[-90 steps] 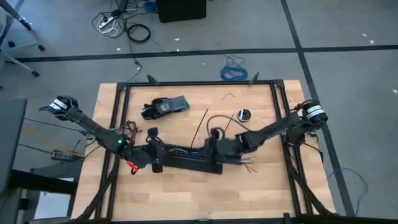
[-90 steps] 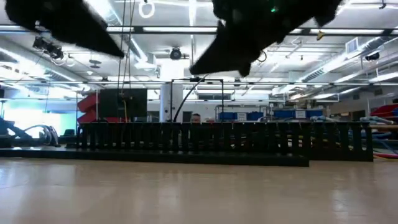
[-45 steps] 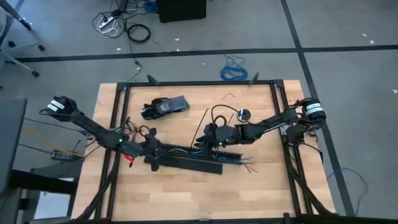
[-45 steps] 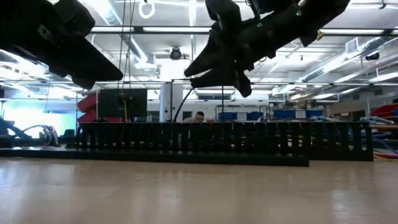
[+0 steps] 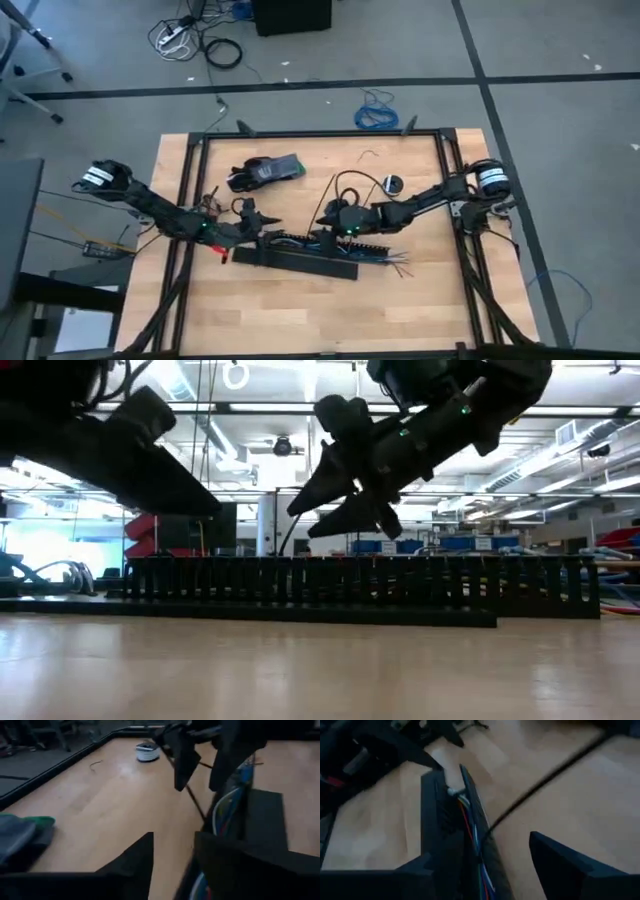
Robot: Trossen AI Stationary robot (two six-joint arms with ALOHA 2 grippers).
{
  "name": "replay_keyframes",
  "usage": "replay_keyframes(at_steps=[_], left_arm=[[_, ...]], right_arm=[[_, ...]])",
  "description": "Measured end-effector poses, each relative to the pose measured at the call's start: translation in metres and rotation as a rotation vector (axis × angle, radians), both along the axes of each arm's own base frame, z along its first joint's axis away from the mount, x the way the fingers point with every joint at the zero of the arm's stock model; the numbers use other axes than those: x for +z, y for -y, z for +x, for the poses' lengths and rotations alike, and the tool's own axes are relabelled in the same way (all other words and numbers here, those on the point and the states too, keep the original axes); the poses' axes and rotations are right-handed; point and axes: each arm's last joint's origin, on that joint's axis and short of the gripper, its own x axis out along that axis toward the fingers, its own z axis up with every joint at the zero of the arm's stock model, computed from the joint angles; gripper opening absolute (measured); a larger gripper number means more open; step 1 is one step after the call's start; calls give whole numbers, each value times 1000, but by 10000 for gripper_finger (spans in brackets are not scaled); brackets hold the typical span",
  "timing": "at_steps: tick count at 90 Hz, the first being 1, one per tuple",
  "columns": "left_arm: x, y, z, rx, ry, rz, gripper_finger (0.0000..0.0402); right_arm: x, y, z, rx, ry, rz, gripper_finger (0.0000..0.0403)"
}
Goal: Ziptie cables
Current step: Put the zip tied cables into the black cable duct
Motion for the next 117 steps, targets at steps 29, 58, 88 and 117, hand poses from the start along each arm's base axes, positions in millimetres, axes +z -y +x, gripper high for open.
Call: replay_keyframes(at_steps=[29, 58, 88, 117], left_arm=[[-14, -11, 19, -92, -79, 12, 137], [-20, -6, 55, -219, -154, 38, 137], [-26, -5, 61, -219, -184, 59, 137], [-26, -7, 61, -222, -187, 53, 128]], right_arm=[[3, 8, 2, -1, 31, -12, 161], [2, 9, 2, 3, 19, -11, 162], [0, 7, 2, 4, 14, -6, 149], [-19, 2, 22, 49, 22, -1, 145]])
